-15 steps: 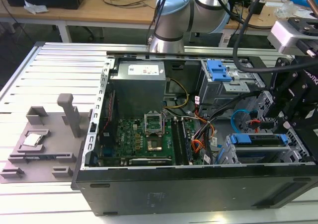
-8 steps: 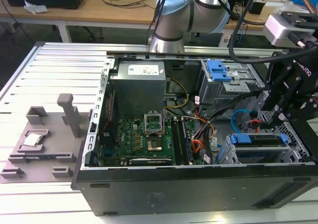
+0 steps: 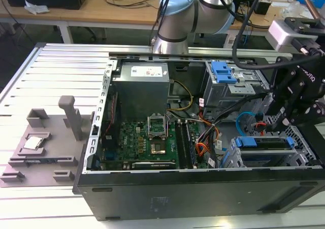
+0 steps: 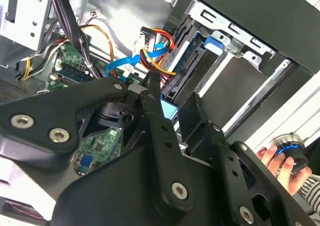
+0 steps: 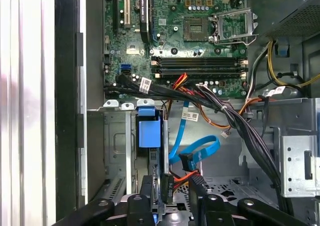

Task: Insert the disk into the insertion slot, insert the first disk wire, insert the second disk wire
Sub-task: 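Insert the first disk wire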

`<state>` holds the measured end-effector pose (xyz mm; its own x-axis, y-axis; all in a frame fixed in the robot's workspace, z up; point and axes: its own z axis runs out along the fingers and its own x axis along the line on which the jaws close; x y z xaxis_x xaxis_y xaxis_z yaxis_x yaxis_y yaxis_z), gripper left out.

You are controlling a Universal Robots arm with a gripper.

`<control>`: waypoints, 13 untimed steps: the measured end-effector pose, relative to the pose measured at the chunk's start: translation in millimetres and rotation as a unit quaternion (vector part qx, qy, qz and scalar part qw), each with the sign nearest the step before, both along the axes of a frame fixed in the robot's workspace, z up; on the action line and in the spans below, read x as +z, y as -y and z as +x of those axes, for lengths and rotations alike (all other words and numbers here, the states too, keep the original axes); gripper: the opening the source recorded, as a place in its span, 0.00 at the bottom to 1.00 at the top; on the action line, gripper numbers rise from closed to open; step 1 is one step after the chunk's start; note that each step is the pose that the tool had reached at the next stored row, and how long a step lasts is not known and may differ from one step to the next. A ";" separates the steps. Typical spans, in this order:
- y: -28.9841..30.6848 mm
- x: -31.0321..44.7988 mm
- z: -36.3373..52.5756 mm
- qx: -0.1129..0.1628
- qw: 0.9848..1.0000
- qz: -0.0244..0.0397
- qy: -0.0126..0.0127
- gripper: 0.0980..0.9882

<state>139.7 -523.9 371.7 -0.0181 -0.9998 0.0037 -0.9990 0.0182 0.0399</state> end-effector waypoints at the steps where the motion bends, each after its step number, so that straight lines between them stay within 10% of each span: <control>1: 0.0 -1.3 0.0 0.000 1.000 0.000 0.000 0.36; 13: 0.1 -14.3 1.0 0.000 1.000 0.000 0.000 0.36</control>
